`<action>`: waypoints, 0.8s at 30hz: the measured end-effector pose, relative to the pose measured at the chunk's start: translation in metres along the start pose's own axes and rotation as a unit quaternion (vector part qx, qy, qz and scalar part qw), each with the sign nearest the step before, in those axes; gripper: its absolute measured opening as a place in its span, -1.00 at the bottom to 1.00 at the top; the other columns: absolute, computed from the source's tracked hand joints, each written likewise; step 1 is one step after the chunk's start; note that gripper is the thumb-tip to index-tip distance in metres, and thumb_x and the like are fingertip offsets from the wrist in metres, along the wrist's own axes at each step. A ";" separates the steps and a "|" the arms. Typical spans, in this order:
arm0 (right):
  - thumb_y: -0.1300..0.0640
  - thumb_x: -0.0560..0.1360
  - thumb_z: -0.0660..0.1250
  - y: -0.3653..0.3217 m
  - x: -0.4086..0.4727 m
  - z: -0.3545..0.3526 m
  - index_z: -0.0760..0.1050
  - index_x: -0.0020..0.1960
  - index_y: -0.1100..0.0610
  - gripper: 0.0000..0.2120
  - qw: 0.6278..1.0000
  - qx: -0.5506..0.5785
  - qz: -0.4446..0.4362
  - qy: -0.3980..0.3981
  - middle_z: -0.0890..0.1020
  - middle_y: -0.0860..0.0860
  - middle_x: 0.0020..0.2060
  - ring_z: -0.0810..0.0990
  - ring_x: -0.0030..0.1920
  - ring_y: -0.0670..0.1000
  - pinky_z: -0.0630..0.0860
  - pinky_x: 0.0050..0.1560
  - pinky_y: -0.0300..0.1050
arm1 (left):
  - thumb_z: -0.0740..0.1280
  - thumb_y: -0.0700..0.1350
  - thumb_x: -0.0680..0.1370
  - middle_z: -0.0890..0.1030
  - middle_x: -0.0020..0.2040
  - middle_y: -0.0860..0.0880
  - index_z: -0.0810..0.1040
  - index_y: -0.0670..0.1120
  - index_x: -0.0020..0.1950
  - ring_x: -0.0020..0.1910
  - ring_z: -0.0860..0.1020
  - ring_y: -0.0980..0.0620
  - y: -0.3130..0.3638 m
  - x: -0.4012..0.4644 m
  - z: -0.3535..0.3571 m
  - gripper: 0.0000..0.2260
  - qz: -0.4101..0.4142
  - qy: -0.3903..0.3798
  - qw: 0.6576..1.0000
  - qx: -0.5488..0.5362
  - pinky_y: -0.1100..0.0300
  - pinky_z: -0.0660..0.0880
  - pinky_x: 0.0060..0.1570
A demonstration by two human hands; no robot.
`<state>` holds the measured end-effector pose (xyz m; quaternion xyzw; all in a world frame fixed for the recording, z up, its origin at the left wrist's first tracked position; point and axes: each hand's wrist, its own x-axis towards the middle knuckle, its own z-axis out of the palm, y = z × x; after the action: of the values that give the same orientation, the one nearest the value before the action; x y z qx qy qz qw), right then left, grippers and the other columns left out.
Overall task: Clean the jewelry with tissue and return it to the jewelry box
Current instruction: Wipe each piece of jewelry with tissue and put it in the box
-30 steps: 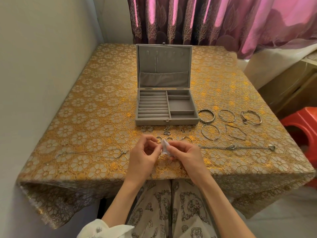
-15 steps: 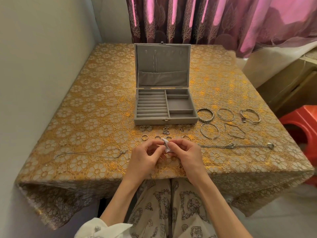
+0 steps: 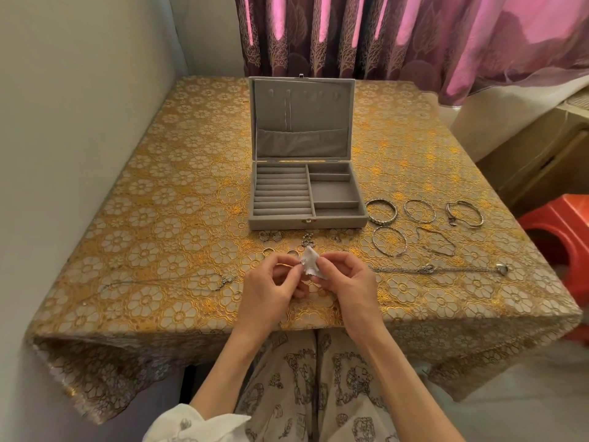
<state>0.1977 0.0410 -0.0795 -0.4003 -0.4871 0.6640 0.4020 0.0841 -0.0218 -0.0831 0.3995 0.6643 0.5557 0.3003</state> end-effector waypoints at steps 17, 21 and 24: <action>0.12 0.53 0.28 0.007 0.003 -0.001 0.55 -0.14 0.13 -0.87 0.961 -0.242 -0.094 -0.098 0.48 -0.11 -0.38 0.40 -0.41 -0.20 0.31 -0.40 -0.35 | 0.40 -0.20 0.47 0.61 -0.07 0.04 0.62 -0.10 -0.13 -0.12 0.61 0.07 -0.010 0.007 -0.006 -0.97 0.029 -0.022 0.998 0.052 0.13 0.59 -0.13; 0.10 0.55 0.24 0.015 0.004 0.000 0.45 -0.21 -0.01 -0.84 0.958 -0.251 -0.104 -0.097 0.44 -0.15 -0.42 0.38 -0.40 -0.18 0.29 -0.36 -0.29 | 0.40 -0.20 0.46 0.56 -0.03 0.03 0.62 -0.12 -0.15 -0.07 0.59 0.06 -0.008 0.007 -0.006 -0.99 0.037 -0.024 0.998 0.043 0.19 0.56 -0.10; 0.12 0.56 0.22 0.015 0.004 -0.001 0.45 -0.18 0.09 -0.85 0.957 -0.250 -0.094 -0.111 0.43 -0.14 -0.41 0.34 -0.41 -0.17 0.29 -0.37 -0.23 | 0.40 -0.21 0.46 0.57 -0.07 0.03 0.60 -0.09 -0.19 -0.10 0.55 0.13 -0.007 0.006 -0.006 -0.96 0.037 -0.027 0.998 0.049 0.29 0.51 -0.13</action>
<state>0.1948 0.0417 -0.0947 -0.3646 -0.7146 0.5202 0.2929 0.0742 -0.0203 -0.0887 0.4529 0.6669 0.5227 0.2773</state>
